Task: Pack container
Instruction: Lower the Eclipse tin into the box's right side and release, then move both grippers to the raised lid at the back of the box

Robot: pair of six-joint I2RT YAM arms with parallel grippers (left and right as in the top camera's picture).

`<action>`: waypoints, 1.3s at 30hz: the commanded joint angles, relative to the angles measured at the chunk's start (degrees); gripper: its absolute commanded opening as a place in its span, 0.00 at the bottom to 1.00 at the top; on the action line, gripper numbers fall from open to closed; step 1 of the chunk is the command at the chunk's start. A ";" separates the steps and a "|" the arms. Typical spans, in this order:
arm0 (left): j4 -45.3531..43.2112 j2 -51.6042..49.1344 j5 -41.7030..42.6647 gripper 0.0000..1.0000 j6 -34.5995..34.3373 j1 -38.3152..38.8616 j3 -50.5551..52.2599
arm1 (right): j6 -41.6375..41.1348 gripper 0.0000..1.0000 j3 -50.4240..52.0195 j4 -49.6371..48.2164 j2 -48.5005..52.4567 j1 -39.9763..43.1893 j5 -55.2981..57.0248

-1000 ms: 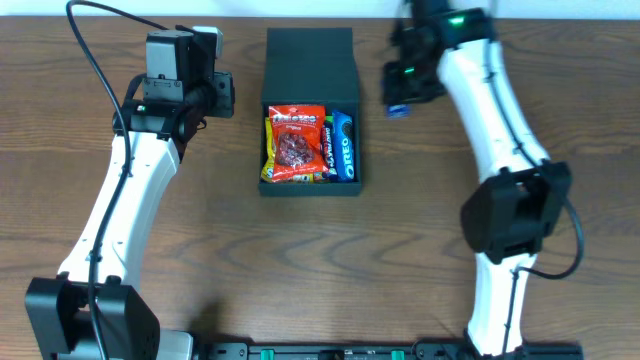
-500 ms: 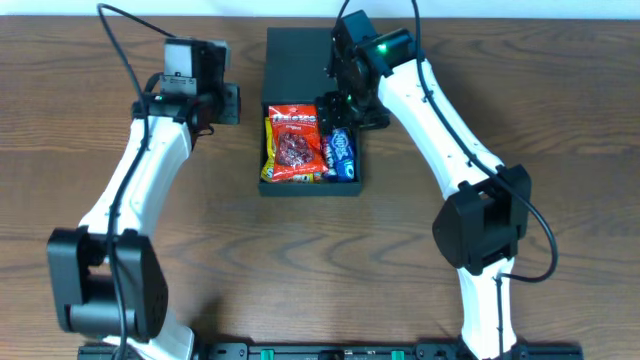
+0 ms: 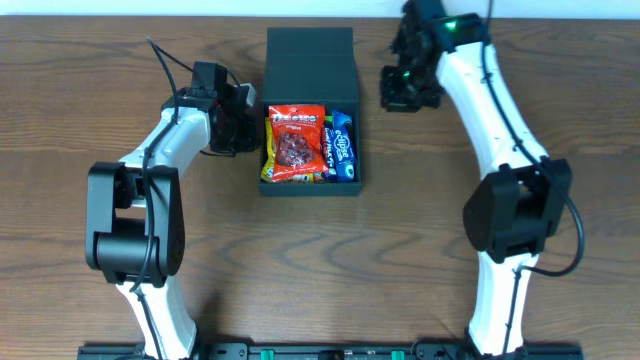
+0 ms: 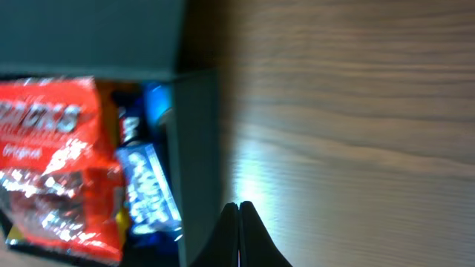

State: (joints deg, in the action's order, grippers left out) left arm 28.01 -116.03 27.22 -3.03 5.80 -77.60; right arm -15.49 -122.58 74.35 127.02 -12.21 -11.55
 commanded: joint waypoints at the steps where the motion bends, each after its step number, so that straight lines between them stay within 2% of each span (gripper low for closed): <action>1: -1.14 -0.87 7.58 0.06 -0.50 0.92 -0.24 | 0.98 0.01 0.72 -0.33 0.09 1.97 1.25; 11: -4.28 -0.87 6.45 0.06 -3.54 8.76 -0.24 | 0.96 0.01 13.03 -8.85 0.09 3.69 2.62; 15: -4.31 -0.85 2.01 0.06 -6.51 8.83 -0.26 | 0.94 0.01 14.71 -14.60 0.09 4.76 2.73; 19: -5.33 -0.85 1.97 0.06 -7.17 5.86 -0.28 | 0.92 0.01 14.84 -17.86 0.15 6.95 2.71; 24: -8.79 -0.85 2.89 0.06 -9.97 1.62 -0.31 | 0.74 0.01 17.09 -16.90 0.61 7.63 -5.38; 29: -9.18 -0.85 3.56 0.06 -10.10 -0.17 -0.31 | 2.29 0.01 19.89 -11.78 0.61 5.22 -11.10; 34: -9.49 -0.85 3.45 0.06 -10.08 -0.22 -0.31 | 5.33 0.01 20.39 -6.32 0.61 2.60 -11.06; 39: -10.97 -0.85 3.04 0.06 -9.86 -0.22 -0.31 | 4.37 0.01 20.39 -8.13 0.61 3.80 -9.55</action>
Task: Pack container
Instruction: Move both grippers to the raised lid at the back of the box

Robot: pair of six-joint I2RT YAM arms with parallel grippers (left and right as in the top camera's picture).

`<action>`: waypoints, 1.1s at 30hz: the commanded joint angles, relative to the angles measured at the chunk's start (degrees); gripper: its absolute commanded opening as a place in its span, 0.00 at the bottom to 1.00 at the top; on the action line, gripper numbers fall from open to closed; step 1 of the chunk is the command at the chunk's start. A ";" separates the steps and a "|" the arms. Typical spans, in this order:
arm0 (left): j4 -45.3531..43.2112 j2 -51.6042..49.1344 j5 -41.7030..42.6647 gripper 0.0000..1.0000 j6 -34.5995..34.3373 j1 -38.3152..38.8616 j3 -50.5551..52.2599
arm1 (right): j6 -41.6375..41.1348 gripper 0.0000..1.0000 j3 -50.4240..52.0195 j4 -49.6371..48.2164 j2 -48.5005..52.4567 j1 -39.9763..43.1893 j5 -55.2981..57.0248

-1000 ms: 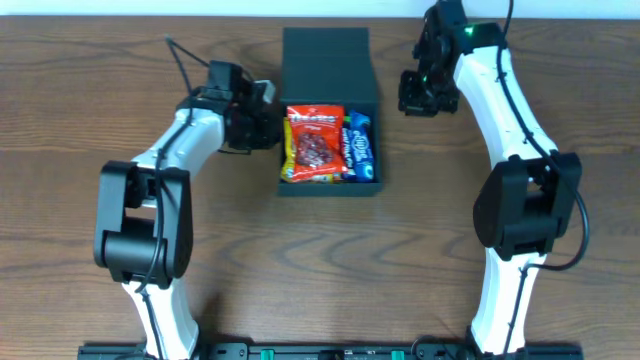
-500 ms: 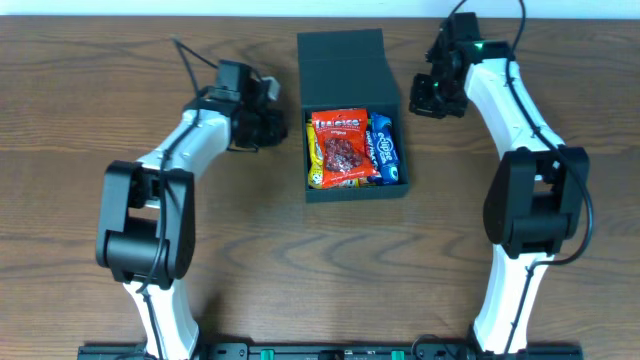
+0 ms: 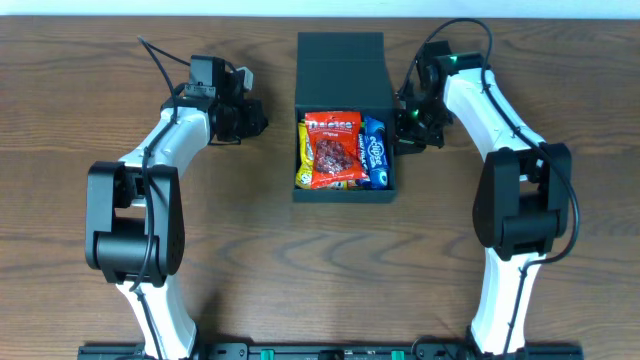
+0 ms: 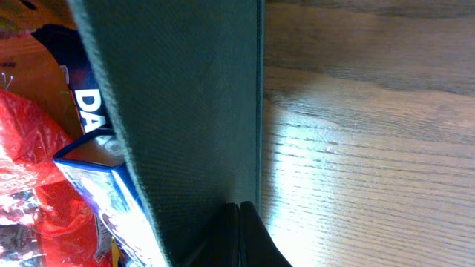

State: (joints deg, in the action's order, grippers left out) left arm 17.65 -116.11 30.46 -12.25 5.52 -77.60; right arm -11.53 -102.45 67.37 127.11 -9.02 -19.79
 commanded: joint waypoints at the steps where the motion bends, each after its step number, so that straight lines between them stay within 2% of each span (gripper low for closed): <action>1: -1.22 -0.76 -0.17 0.06 -0.61 0.07 -0.31 | 0.09 0.01 0.26 -1.97 0.52 0.94 -0.92; 8: -5.46 -0.74 9.46 0.06 3.26 -0.04 -0.31 | -3.13 0.01 0.24 -8.48 0.52 4.55 0.46; 12: -9.46 -0.74 13.94 0.06 -1.25 -0.02 -0.31 | -6.10 0.01 0.24 -9.40 0.52 5.09 -0.17; 14: -12.09 -0.74 11.82 0.06 -4.46 0.15 -0.31 | -5.99 0.01 0.26 -11.80 0.52 5.07 0.37; 16: -15.04 -0.74 7.50 0.18 -6.29 0.87 -0.33 | -6.16 0.02 0.26 -17.18 0.52 5.07 0.39; 17: -16.09 -0.74 5.99 0.21 -6.36 1.29 -0.46 | -7.06 0.01 0.26 -19.39 0.52 5.07 0.26; 18: -16.63 -0.76 4.66 0.09 -7.19 1.66 -0.79 | -8.50 0.01 0.26 -21.42 0.52 5.09 0.11; 19: -16.68 -0.76 3.85 0.06 -8.11 1.95 -1.27 | -9.79 0.01 0.26 -23.52 0.52 5.40 -0.66; 24: -18.18 -1.33 -2.67 0.06 -9.20 1.73 -3.58 | -10.45 0.02 0.09 -29.55 1.36 6.43 -2.14; 26: -16.17 -4.42 -2.32 0.06 -10.32 1.33 -8.22 | -11.82 0.02 -0.96 -30.73 3.41 6.99 -4.94; 30: -6.12 -13.11 1.70 0.06 -10.71 1.05 -20.13 | -12.70 0.02 -5.03 -29.16 8.07 8.15 -8.35; 33: -1.60 -16.61 2.05 0.06 -10.71 1.03 -24.83 | -12.20 0.02 -6.88 -28.33 9.92 8.39 -9.81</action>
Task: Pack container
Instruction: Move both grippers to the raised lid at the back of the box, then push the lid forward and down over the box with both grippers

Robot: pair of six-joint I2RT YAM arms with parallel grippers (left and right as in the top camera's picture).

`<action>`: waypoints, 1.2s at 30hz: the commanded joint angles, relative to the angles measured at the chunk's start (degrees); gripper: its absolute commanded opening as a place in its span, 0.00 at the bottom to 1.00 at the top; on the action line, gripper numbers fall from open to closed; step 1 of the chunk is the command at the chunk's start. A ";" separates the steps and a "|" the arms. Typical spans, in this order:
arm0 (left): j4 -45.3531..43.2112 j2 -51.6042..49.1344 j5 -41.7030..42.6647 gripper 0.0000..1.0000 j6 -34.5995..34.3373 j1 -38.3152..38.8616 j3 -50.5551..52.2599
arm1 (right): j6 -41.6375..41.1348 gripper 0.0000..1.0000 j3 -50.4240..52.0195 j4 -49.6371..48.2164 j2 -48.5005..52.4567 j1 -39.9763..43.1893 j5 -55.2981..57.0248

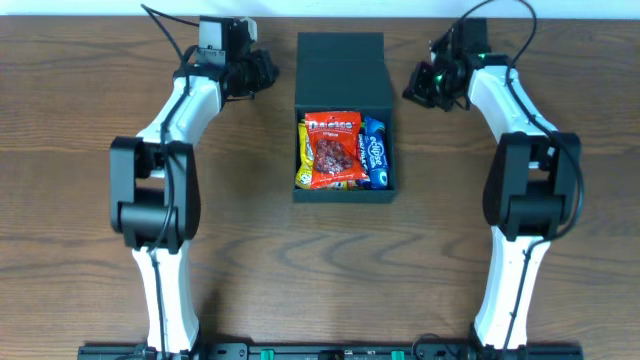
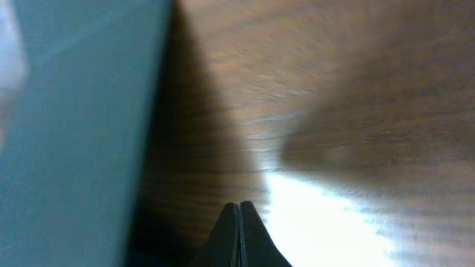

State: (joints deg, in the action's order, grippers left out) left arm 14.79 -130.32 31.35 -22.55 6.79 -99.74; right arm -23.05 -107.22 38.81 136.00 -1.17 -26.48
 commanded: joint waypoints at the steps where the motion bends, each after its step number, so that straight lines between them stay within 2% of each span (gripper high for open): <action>1: 1.66 -2.95 1.68 0.06 -0.46 -0.24 -2.84 | -0.48 0.02 -2.45 0.17 1.79 0.55 -4.07; 11: 4.33 -4.48 2.97 0.06 -3.34 0.55 -2.82 | -0.07 0.02 -2.60 -2.89 4.35 -0.55 -8.96; 17: 0.55 -7.28 8.83 0.06 -6.86 0.81 -2.84 | -0.31 0.02 -2.60 -4.37 5.95 -0.81 -13.25; 26: -3.34 -8.13 12.44 0.06 -9.84 1.99 -2.84 | 0.09 0.01 -2.60 -8.96 6.21 -0.94 -22.01; 31: -5.27 -8.13 15.96 0.06 -9.51 2.34 -2.84 | 4.15 0.02 -2.73 -11.39 6.19 -0.72 -27.17; 36: -6.75 -7.72 20.83 0.06 -6.88 1.25 -3.67 | 9.64 0.02 -6.03 -9.62 5.38 -0.11 -30.71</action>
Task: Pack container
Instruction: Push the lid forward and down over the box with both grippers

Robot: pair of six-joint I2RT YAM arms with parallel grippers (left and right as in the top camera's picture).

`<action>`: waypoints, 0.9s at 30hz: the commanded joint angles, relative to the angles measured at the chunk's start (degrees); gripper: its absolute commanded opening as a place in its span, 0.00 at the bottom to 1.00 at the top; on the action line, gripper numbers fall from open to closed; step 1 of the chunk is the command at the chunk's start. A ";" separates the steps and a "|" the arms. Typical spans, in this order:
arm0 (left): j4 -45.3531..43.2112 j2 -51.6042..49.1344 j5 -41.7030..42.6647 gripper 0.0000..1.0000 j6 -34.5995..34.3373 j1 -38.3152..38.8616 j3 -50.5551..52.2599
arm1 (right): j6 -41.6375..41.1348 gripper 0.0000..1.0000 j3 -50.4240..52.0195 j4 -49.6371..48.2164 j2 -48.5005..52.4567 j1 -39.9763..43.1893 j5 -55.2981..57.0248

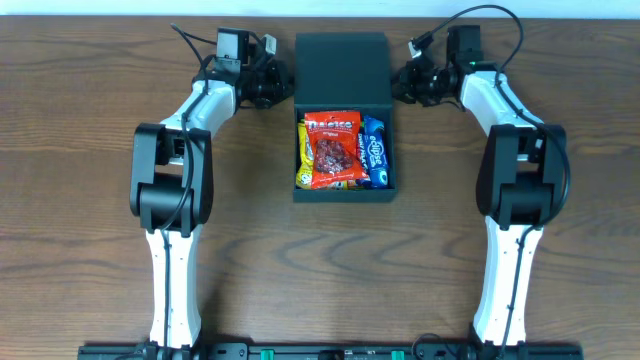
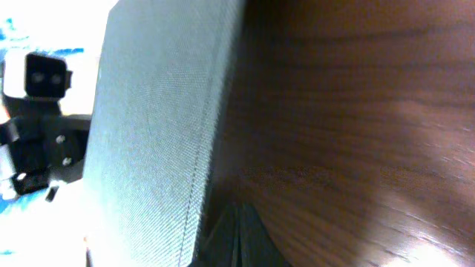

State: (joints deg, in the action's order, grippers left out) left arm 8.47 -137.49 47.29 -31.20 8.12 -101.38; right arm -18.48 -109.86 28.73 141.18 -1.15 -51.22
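A dark box [image 1: 345,193] lies open in the middle of the table, its lid [image 1: 340,62] folded flat toward the back. Inside are a red snack bag [image 1: 333,148], a blue packet [image 1: 373,152] and a yellow packet [image 1: 300,160]. My left gripper [image 1: 274,88] is at the lid's left edge; the overhead view does not show its jaws. My right gripper [image 1: 403,85] is at the lid's right edge. In the right wrist view the gripper [image 2: 239,222] is shut and empty, low on the table beside the lid's side [image 2: 148,133].
Bare brown wooden table [image 1: 560,250] surrounds the box on all sides. Both arms reach in from the front along the left and right. The table's back edge runs just behind the lid.
Both grippers have come in closer to the lid, the left from the back left and the right from the back right. The box and its snacks have not moved.
At first the box sat left of centre with my left gripper against its left side. Then it lay further right, with my shut right gripper at its right wall. Later both grippers were at the back, apart from the lid; now they flank it closely.
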 commanded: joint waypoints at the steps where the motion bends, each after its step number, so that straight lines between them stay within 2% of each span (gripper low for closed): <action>1: -0.37 -0.28 5.27 0.06 2.10 -0.33 -2.58 | 6.45 0.02 -4.39 1.29 -0.22 0.00 -5.92; 8: -0.20 4.37 6.58 0.06 6.86 -0.81 -4.87 | 17.20 0.01 -13.68 13.66 -4.28 -0.37 -2.54; 14: 2.14 11.58 7.02 0.06 13.42 -0.59 -4.85 | 28.11 0.02 -16.02 24.61 -9.14 -0.55 0.92; 18: 9.70 16.70 7.19 0.06 22.67 -0.59 -4.87 | 35.63 0.02 -16.02 33.59 -12.76 -0.70 6.23; 21: 18.69 20.39 6.38 0.06 31.34 -0.59 -4.85 | 40.06 0.01 -16.04 40.63 -15.39 -0.81 12.31; 27: 27.80 23.06 1.95 0.06 37.51 -0.59 -4.85 | 39.85 0.01 -16.02 44.57 -18.45 -0.02 21.07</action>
State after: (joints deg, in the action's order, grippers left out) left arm 34.61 -115.31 52.01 0.03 7.40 -105.67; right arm 18.92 -125.10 72.99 124.70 -1.56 -35.88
